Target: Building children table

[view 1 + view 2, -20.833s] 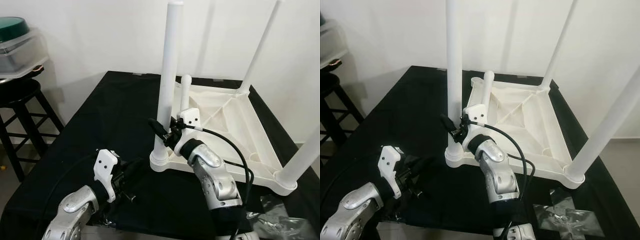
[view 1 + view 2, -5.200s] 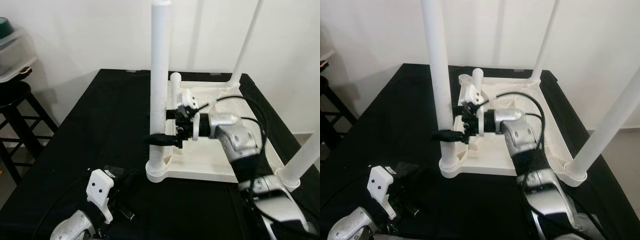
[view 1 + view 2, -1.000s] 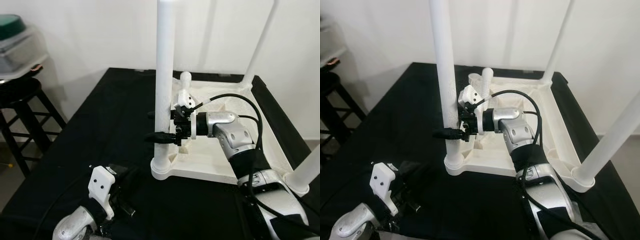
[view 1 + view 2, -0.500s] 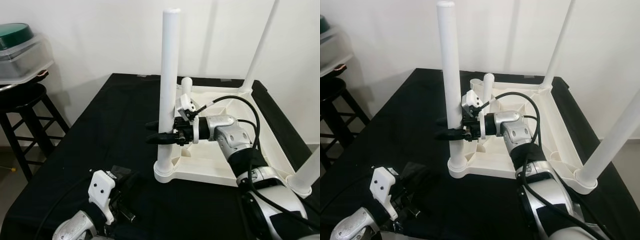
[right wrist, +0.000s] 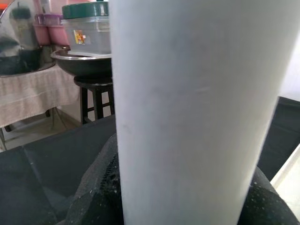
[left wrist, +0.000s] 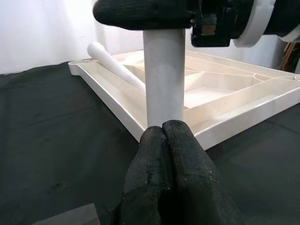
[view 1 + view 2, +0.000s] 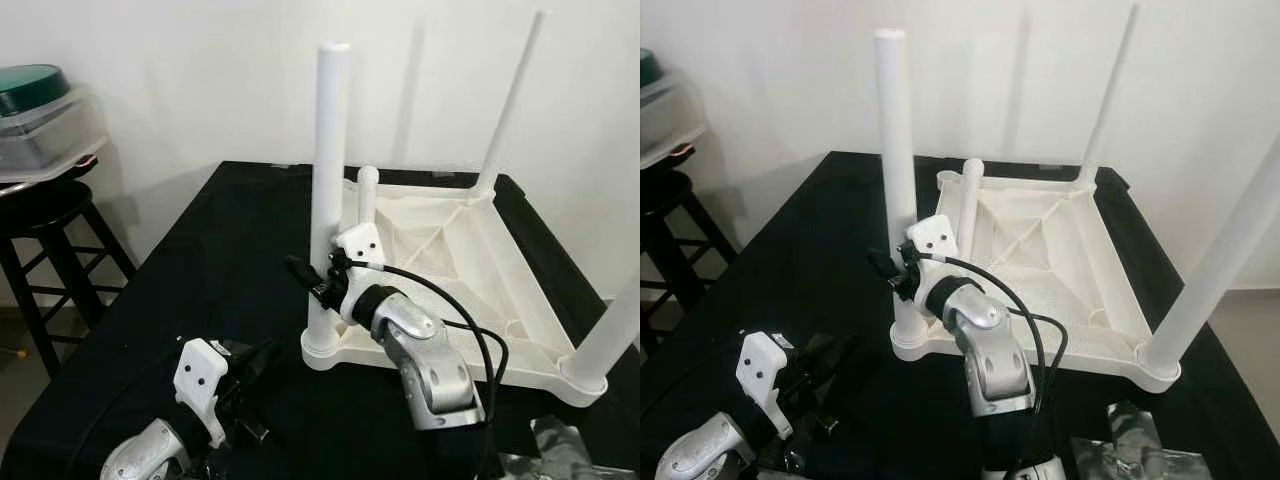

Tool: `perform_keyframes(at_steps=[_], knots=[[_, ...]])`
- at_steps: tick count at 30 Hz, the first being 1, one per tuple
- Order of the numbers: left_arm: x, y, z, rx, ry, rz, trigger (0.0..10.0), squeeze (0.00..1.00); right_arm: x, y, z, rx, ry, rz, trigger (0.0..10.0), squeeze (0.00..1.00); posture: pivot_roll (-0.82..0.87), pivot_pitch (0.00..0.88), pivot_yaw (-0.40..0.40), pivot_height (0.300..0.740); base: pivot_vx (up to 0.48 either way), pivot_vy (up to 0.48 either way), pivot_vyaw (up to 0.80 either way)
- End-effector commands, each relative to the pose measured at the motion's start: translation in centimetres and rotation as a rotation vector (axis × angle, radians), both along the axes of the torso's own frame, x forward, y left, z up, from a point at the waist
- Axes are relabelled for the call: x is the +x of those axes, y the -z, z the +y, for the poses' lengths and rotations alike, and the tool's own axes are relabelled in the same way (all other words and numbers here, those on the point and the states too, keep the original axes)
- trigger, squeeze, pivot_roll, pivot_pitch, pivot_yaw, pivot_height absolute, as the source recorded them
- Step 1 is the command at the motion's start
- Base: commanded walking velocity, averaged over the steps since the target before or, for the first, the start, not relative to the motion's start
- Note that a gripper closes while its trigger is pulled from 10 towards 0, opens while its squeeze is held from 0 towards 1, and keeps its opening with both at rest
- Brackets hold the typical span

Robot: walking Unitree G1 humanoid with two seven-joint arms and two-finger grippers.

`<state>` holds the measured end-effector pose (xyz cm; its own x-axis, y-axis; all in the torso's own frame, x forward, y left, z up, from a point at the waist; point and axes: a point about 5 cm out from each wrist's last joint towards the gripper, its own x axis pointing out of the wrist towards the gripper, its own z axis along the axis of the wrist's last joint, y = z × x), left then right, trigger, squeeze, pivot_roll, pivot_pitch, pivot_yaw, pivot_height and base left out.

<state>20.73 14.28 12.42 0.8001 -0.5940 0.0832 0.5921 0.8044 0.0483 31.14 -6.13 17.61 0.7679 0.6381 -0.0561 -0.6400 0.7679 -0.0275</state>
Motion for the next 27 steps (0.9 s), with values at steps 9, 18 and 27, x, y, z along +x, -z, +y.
perform_keyframes(at_steps=[9,18,27], knots=[[0.1,0.1,0.1,0.004,-0.014,0.002,0.0,0.00,-0.2,2.1,-0.6,-0.018,-0.225,0.163,10.0,1.00,0.02,0.014,-0.011,0.740,0.000,0.000,0.00],[0.0,0.2,-0.1,0.004,-0.008,0.004,0.0,0.00,-0.6,-1.9,-1.9,-0.107,-0.634,-0.040,10.0,0.00,0.04,0.003,-0.015,0.740,0.000,0.000,0.00],[0.0,0.3,-0.3,0.007,-0.011,0.004,0.0,0.00,1.9,-2.5,-3.3,-0.179,-0.694,-0.049,8.0,0.00,0.05,0.000,-0.025,0.740,0.000,0.000,0.00]])
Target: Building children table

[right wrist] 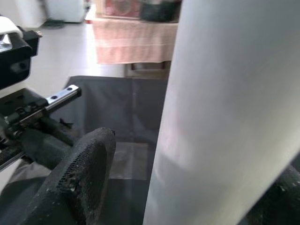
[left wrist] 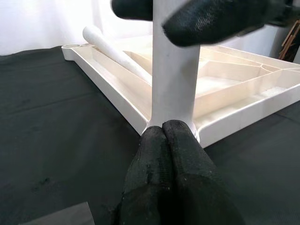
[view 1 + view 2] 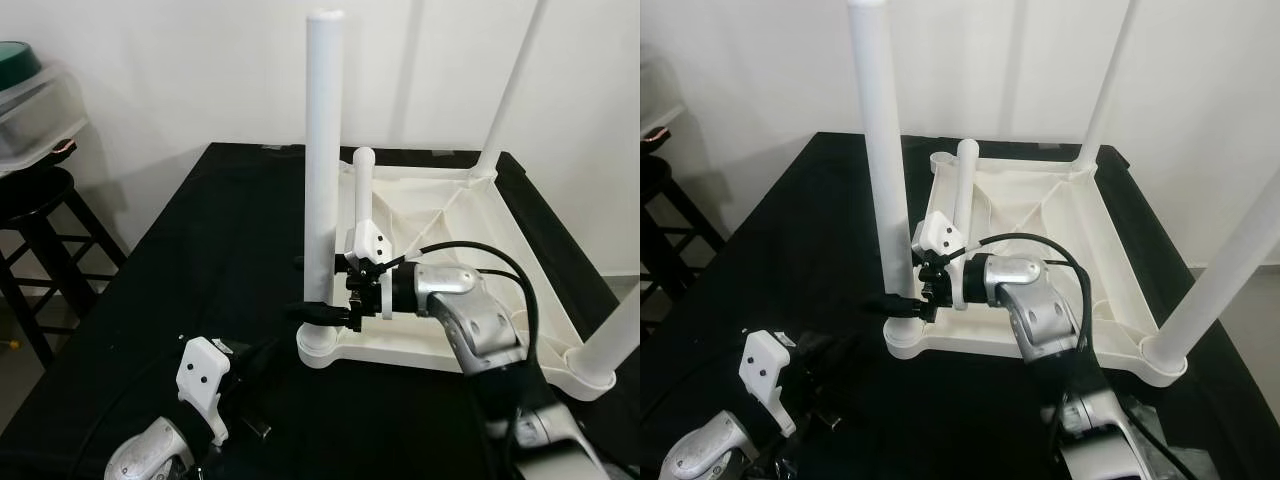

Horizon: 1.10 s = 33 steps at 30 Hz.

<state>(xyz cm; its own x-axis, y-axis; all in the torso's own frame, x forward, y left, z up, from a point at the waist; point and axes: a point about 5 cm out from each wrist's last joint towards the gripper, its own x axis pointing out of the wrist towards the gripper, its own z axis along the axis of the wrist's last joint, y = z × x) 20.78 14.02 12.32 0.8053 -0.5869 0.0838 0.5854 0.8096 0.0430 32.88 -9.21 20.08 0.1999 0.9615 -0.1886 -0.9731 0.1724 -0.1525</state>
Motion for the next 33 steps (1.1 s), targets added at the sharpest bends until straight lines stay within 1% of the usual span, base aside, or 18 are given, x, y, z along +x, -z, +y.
perform_keyframes(at_steps=[1,2,3,11,14,16,20,21,22,23,24,25,26,28,29,30,31,33], knots=[[-0.1,0.2,0.0,0.011,-0.003,0.002,0.0,0.00,0.2,-0.1,-0.2,0.007,-0.008,-0.005,8.0,0.00,0.05,0.000,-0.025,0.740,0.000,0.000,0.00],[-0.1,0.2,-0.1,0.011,-0.002,0.002,0.0,0.00,0.7,-0.2,-0.5,0.013,-0.023,0.002,3.5,0.00,0.05,0.000,-0.027,0.740,0.000,0.000,0.00],[-0.1,0.2,-0.1,0.011,-0.001,0.003,0.0,0.00,0.9,-0.2,-0.9,0.024,-0.038,0.018,0.0,0.00,0.05,0.000,-0.027,0.740,0.000,0.000,0.00],[-0.3,0.2,-0.2,0.009,0.003,0.004,0.0,0.00,1.0,0.5,-1.3,0.038,-0.071,0.054,0.0,0.00,0.04,0.001,-0.030,0.740,0.000,0.000,0.00],[-0.3,0.2,-0.3,0.007,0.002,0.004,0.0,0.00,0.6,1.2,-1.4,0.054,-0.068,0.071,0.0,0.00,0.04,0.005,-0.030,0.740,0.000,0.000,0.00],[-0.3,0.1,-0.2,0.005,0.002,0.003,0.0,0.00,-0.2,1.8,-1.5,0.084,-0.035,0.085,0.0,0.00,0.03,0.015,-0.029,0.740,0.000,0.000,0.00],[-0.3,0.1,-0.2,0.004,0.002,0.002,0.0,0.00,-0.9,2.3,-1.5,0.095,0.000,0.088,0.0,0.00,0.03,0.016,-0.029,0.740,0.000,0.000,0.00],[-0.4,0.0,-0.1,0.003,0.002,0.002,0.0,0.00,-1.7,3.3,-1.0,0.095,0.091,0.095,0.0,0.00,0.02,0.031,-0.037,0.740,0.000,0.000,0.00],[-0.4,0.0,-0.1,0.003,0.002,0.002,0.0,0.00,-1.7,3.3,-1.0,0.095,0.091,0.095,0.0,0.00,0.02,0.031,-0.037,0.740,0.000,0.000,0.00],[-0.3,0.0,0.0,0.002,0.001,0.001,0.0,0.00,-1.6,5.1,-0.1,0.128,0.492,0.087,0.0,0.00,0.00,0.039,-0.033,0.740,0.000,0.000,0.00],[-0.3,-0.1,0.2,0.000,0.000,0.000,0.0,0.00,-2.5,6.5,-0.4,0.017,0.758,0.018,0.0,0.00,-0.01,0.046,-0.026,0.740,0.000,0.000,0.00],[-0.3,-0.1,0.2,0.000,0.000,0.000,0.0,0.00,-2.5,6.5,-0.4,0.017,0.758,0.018,0.0,0.00,-0.01,0.046,-0.026,0.740,0.000,0.000,0.00],[-0.2,-0.1,0.3,0.000,0.000,0.000,0.0,0.00,-2.8,6.0,-0.1,-0.019,0.819,-0.076,0.0,0.00,-0.02,0.046,-0.015,0.740,0.000,0.000,0.00],[-0.2,-0.1,0.4,-0.001,-0.001,0.000,0.0,0.00,-2.9,5.8,0.4,-0.034,0.809,-0.103,0.0,0.00,-0.03,0.042,-0.008,0.740,0.000,0.000,0.00],[-0.1,-0.1,0.4,-0.003,0.000,0.000,0.0,0.00,-2.7,6.1,0.4,-0.051,0.757,-0.073,0.0,0.00,-0.02,0.032,-0.011,0.740,0.000,0.000,0.00],[-0.1,-0.1,0.4,-0.003,0.000,0.000,0.0,0.00,-2.7,6.1,0.4,-0.051,0.757,-0.073,0.0,0.00,-0.02,0.032,-0.011,0.740,0.000,0.000,0.00],[0.1,-0.1,0.3,0.001,0.010,0.003,0.0,0.00,-2.1,6.4,0.5,-0.023,0.716,-0.004,0.0,0.00,-0.01,0.026,-0.020,0.740,0.000,0.000,0.00],[0.1,-0.1,0.3,0.002,0.012,0.003,0.0,0.00,-2.1,6.5,0.7,-0.020,0.695,0.012,0.0,0.00,-0.01,0.026,-0.020,0.740,0.000,0.000,0.00]])
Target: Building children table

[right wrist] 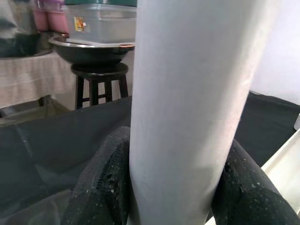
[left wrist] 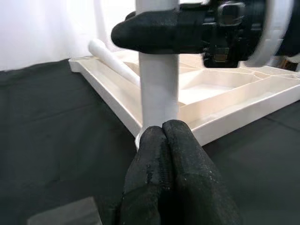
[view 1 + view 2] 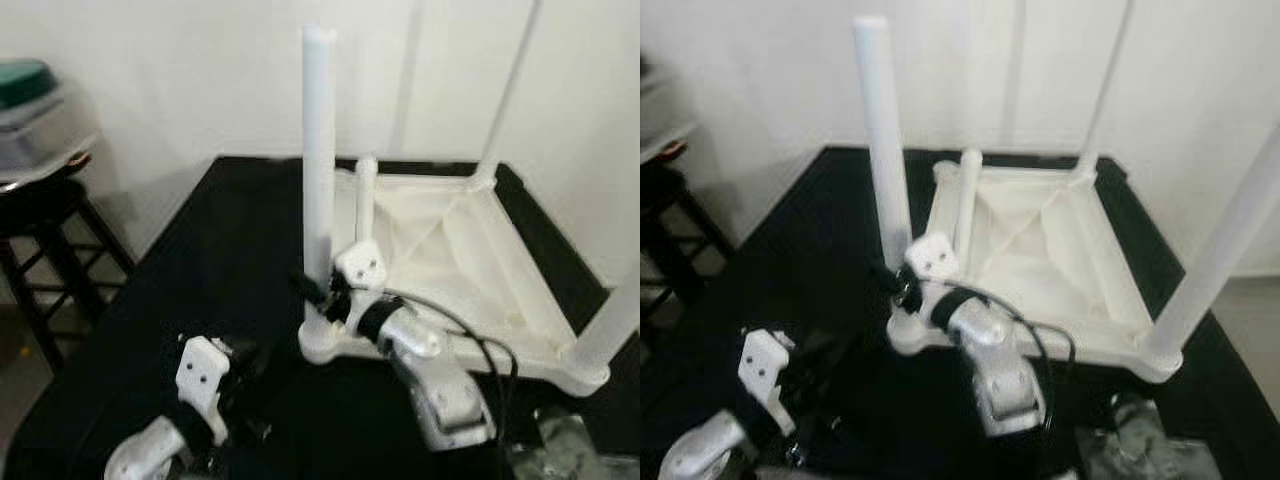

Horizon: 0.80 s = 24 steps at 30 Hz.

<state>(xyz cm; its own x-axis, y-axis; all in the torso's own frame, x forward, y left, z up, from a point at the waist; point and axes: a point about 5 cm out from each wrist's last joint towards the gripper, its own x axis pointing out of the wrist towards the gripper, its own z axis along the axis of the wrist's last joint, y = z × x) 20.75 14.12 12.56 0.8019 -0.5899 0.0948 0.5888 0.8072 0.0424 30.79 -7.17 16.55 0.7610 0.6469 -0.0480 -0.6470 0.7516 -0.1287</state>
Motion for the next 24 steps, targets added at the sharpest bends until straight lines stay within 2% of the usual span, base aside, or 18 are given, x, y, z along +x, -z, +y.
perform_keyframes(at_steps=[1,2,3,4,6,7,8,9,10,11,12,13,16,19,21,22,24], knots=[[0.1,0.2,0.2,0.010,0.002,0.010,0.0,0.00,0.1,2.6,-1.4,-0.107,0.030,0.106,3.5,0.00,0.00,0.029,-0.018,0.740,0.000,0.000,0.00],[0.1,0.2,0.2,0.010,-0.004,0.009,0.0,0.00,0.0,2.3,-1.4,-0.076,0.036,0.110,6.0,0.00,0.00,0.029,-0.018,0.740,0.000,0.000,0.00],[0.1,0.2,0.2,0.010,-0.004,0.009,0.0,0.00,0.0,2.3,-1.4,-0.076,0.036,0.110,6.0,0.00,0.00,0.029,-0.018,0.740,0.000,0.000,0.00],[0.1,0.2,0.2,0.011,-0.017,0.005,0.0,0.00,-0.1,1.8,-1.2,0.033,-0.056,0.192,10.0,1.00,0.00,0.025,-0.021,0.740,0.000,0.000,0.00],[0.1,0.2,0.2,0.011,-0.017,0.005,0.0,0.00,-0.1,1.8,-1.2,0.033,-0.056,0.192,10.0,1.00,0.00,0.025,-0.021,0.740,0.000,0.000,0.00],[0.0,0.2,0.2,0.011,-0.019,0.004,0.0,0.00,-0.3,1.6,-1.0,0.058,-0.095,0.213,10.0,1.00,0.00,0.025,-0.021,0.740,0.000,0.000,0.00],[0.1,0.2,0.2,0.011,-0.018,0.004,0.0,0.00,-0.6,0.8,-0.7,0.067,-0.223,0.196,10.0,1.00,0.00,0.021,-0.019,0.740,0.000,0.000,0.00],[0.1,0.2,0.2,0.011,-0.018,0.004,0.0,0.00,-0.6,0.8,-0.7,0.067,-0.223,0.196,10.0,1.00,0.00,0.021,-0.019,0.740,0.000,0.000,0.00],[0.1,0.2,0.2,0.011,-0.016,0.005,0.0,0.00,-0.8,-0.1,-0.6,0.052,-0.359,0.158,10.0,1.00,0.00,0.019,-0.019,0.740,0.000,0.000,0.00],[0.1,0.2,0.2,0.011,-0.016,0.005,0.0,0.00,-0.8,-0.1,-0.6,0.052,-0.359,0.158,10.0,1.00,0.00,0.019,-0.019,0.740,0.000,0.000,0.00],[0.1,0.2,0.2,0.011,-0.015,0.005,0.0,0.00,-1.2,-0.7,-0.4,0.036,-0.424,0.132,10.0,1.00,0.00,0.019,-0.019,0.740,0.000,0.000,0.00],[0.1,0.2,0.1,0.011,-0.012,0.006,0.0,0.00,-1.3,-1.3,-0.8,-0.022,-0.502,0.085,10.0,0.00,0.01,0.015,-0.017,0.740,0.000,0.000,0.00],[0.1,0.2,0.1,0.011,-0.010,0.006,0.0,0.00,-0.8,-1.8,-1.5,-0.055,-0.555,0.065,10.0,0.00,0.01,0.014,-0.019,0.740,0.000,0.000,0.00],[0.1,0.3,0.0,0.011,-0.011,0.006,0.0,0.00,1.6,-3.5,-3.6,-0.116,-0.647,0.039,10.0,0.00,0.02,0.013,-0.021,0.740,0.000,0.000,0.00],[0.1,0.3,0.0,0.011,-0.011,0.006,0.0,0.00,1.6,-3.5,-3.6,-0.116,-0.647,0.039,10.0,0.00,0.02,0.013,-0.021,0.740,0.000,0.000,0.00],[0.1,0.3,0.0,0.012,-0.013,0.006,0.0,0.00,2.8,-4.2,-4.1,-0.132,-0.672,0.046,10.0,0.00,0.02,0.012,-0.022,0.740,0.000,0.000,0.00],[0.1,0.3,-0.1,0.012,-0.013,0.006,0.0,0.00,3.2,-4.4,-4.2,-0.139,-0.679,0.050,10.0,0.00,0.02,0.012,-0.022,0.740,0.000,0.000,0.00]])
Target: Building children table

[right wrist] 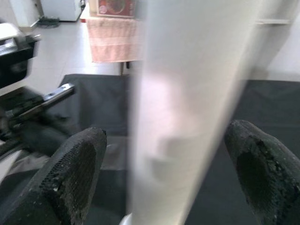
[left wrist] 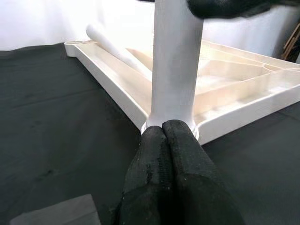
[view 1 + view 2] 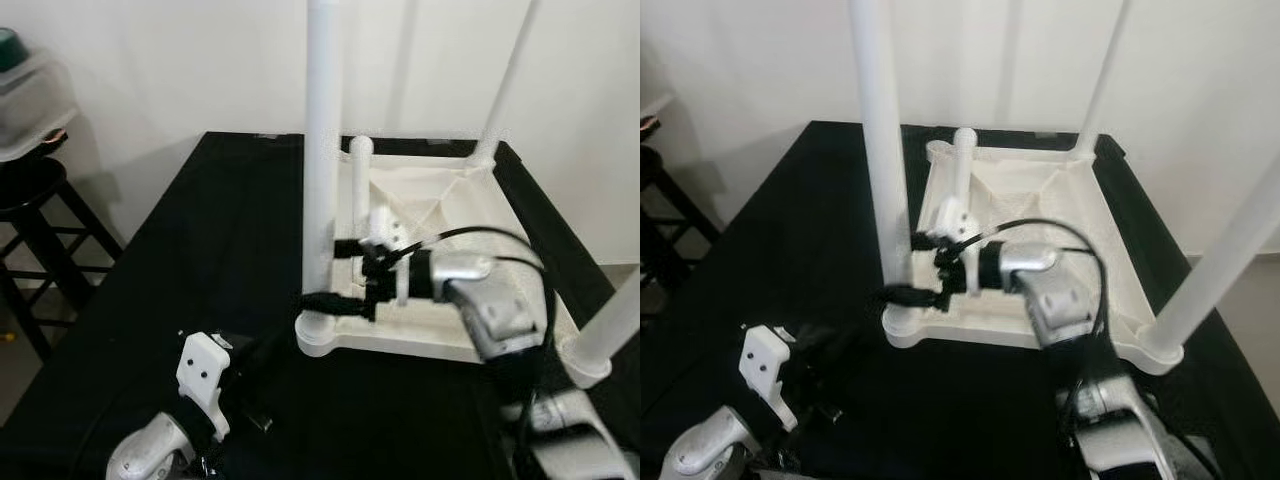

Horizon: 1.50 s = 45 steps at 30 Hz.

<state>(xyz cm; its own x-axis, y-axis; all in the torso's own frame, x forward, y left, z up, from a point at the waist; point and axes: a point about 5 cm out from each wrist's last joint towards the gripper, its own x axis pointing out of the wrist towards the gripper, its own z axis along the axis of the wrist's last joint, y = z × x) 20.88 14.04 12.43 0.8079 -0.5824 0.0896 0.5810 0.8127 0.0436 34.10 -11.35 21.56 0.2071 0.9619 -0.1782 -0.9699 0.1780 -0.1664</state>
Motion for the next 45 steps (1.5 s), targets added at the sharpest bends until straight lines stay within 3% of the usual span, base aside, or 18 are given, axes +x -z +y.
perform_keyframes(at_steps=[1,3,4,7,8,19,21,22,26,27,29,30,32,35,37,42,43,45], knots=[[0.0,0.2,0.0,0.008,-0.004,0.003,0.0,0.00,-0.1,0.6,0.0,-0.008,-0.021,0.016,10.0,0.00,0.02,0.012,-0.022,0.740,0.000,0.000,0.00],[0.0,0.2,0.0,0.009,-0.004,0.003,0.0,0.00,0.4,0.3,0.0,-0.002,-0.028,0.024,10.0,0.00,0.03,0.009,-0.022,0.740,0.000,0.000,0.00],[0.0,0.2,-0.1,0.010,-0.003,0.003,0.0,0.00,0.8,0.2,0.1,0.006,-0.041,0.043,5.0,0.00,0.03,0.007,-0.026,0.740,0.000,0.000,0.00],[0.0,0.2,-0.1,0.011,-0.002,0.004,0.0,0.00,1.0,0.1,0.2,0.013,-0.050,0.058,5.0,0.00,0.04,0.007,-0.025,0.740,0.000,0.000,0.00],[0.0,0.2,-0.1,0.012,-0.002,0.004,0.0,0.00,1.2,0.1,0.3,0.017,-0.059,0.061,0.0,0.00,0.04,0.006,-0.026,0.740,0.000,0.000,0.00],[-0.2,0.3,-0.1,0.013,-0.002,0.006,0.0,0.00,1.2,0.6,-0.2,0.028,-0.094,0.079,0.0,0.00,0.03,0.005,-0.022,0.740,0.000,0.000,0.00],[-0.3,0.3,-0.1,0.012,0.001,0.008,0.0,0.00,1.1,0.8,-0.7,0.030,0.001,0.031,0.0,0.00,0.03,0.007,-0.026,0.740,0.000,0.000,0.00],[-0.3,0.3,-0.1,0.012,0.001,0.008,0.0,0.00,1.1,0.8,-0.7,0.030,0.001,0.031,0.0,0.00,0.03,0.007,-0.026,0.740,0.000,0.000,0.00],[-0.5,0.2,0.0,0.011,0.001,0.008,0.0,0.00,0.0,3.0,-0.4,0.037,0.206,0.053,0.0,0.00,0.03,0.019,-0.037,0.740,0.000,0.000,0.00],[-0.6,0.2,0.1,0.011,0.000,0.008,0.0,0.00,-0.9,4.4,0.8,0.112,0.401,0.077,0.0,0.00,0.02,0.026,-0.036,0.740,0.000,0.000,0.00],[-0.6,0.2,0.1,0.011,0.000,0.008,0.0,0.00,-0.9,4.4,0.8,0.112,0.401,0.077,0.0,0.00,0.02,0.026,-0.036,0.740,0.000,0.000,0.00],[-0.6,0.1,0.3,0.010,0.000,0.007,0.0,0.00,-2.8,7.1,2.2,0.174,0.641,0.195,0.0,0.00,0.01,0.040,-0.015,0.740,0.000,0.000,0.00],[-0.6,0.1,0.4,0.011,0.003,0.009,0.0,0.00,-3.6,7.1,3.2,0.162,0.687,0.153,0.0,0.00,0.01,0.038,-0.011,0.740,0.000,0.000,0.00],[-0.5,0.0,0.4,0.009,0.006,0.010,0.0,0.00,-3.9,7.5,4.1,0.159,0.680,0.194,0.0,0.00,-0.01,0.029,-0.003,0.740,0.000,0.000,0.00],[-0.3,0.1,0.4,0.010,0.023,0.016,0.0,0.00,-4.0,7.9,4.9,0.095,0.582,0.196,0.0,0.00,0.02,0.032,-0.022,0.740,0.000,0.000,0.00],[-0.3,0.0,0.5,0.008,-0.008,0.007,0.0,0.00,-4.4,7.8,5.0,0.067,0.608,0.178,0.0,0.00,0.01,0.033,-0.021,0.740,0.000,0.000,0.00],[-0.3,0.0,0.5,0.008,-0.016,0.004,0.0,0.00,-4.6,7.4,4.9,0.081,0.636,0.186,10.0,0.00,0.01,0.032,-0.019,0.740,0.000,0.000,0.00],[-0.3,0.0,0.5,0.008,-0.016,0.004,0.0,0.00,-4.6,7.4,4.9,0.081,0.636,0.186,10.0,0.00,0.01,0.032,-0.019,0.740,0.000,0.000,0.00]])
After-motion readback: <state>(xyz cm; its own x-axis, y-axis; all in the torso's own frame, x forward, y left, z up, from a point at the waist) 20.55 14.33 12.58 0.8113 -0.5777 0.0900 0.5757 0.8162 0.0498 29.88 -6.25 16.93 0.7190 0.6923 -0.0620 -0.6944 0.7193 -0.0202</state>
